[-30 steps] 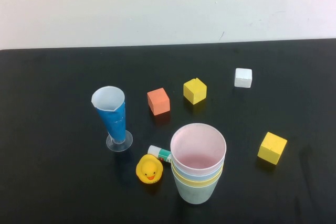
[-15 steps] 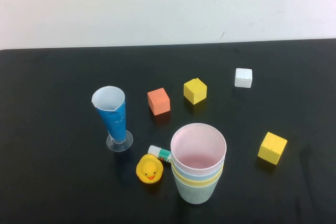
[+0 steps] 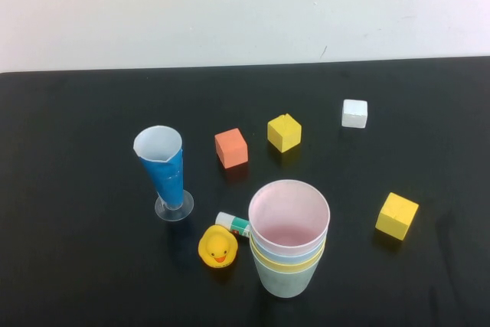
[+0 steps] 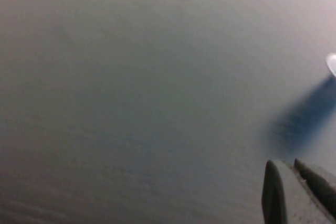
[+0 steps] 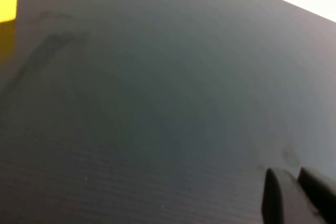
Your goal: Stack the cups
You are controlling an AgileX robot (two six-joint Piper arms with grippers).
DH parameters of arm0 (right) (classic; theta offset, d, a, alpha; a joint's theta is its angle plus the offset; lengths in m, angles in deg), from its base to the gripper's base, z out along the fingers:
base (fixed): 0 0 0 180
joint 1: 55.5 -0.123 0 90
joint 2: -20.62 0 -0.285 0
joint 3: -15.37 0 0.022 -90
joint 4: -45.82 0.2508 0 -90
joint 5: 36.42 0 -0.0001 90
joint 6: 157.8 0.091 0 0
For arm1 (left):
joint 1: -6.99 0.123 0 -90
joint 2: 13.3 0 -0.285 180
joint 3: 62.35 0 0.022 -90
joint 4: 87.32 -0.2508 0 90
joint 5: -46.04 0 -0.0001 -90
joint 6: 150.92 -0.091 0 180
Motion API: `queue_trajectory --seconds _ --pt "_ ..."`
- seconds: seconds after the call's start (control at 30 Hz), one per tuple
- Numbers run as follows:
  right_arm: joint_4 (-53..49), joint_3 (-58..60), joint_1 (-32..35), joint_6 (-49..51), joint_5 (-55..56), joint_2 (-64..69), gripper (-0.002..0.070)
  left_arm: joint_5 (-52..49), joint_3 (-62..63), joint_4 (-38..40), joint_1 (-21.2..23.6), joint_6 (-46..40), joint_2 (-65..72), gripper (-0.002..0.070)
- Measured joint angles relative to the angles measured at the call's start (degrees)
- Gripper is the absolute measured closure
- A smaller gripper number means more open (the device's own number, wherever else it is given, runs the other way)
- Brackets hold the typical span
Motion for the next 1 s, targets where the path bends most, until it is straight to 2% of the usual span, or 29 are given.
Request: queue_trajectory --seconds 0.1,0.27,0.47,1.0 --pt "0.0 0.0 0.0 0.0 0.0 0.0 0.0629 3.08 -0.54 -1.21 1.98 -2.67 -0.09 0.0676" --pt "0.0 0.0 0.0 0.0 0.0 0.0 0.0633 6.43 -1.13 -2.22 2.13 -11.89 -0.09 0.0676" --pt "0.0 0.0 0.0 0.0 0.0 0.0 0.0635 6.55 -1.13 2.6 2.13 -22.91 -0.09 0.0676" --pt "0.0 0.0 0.0 0.0 0.0 0.0 0.0635 6.64 -1.13 4.97 2.13 -24.71 -0.09 0.0676"
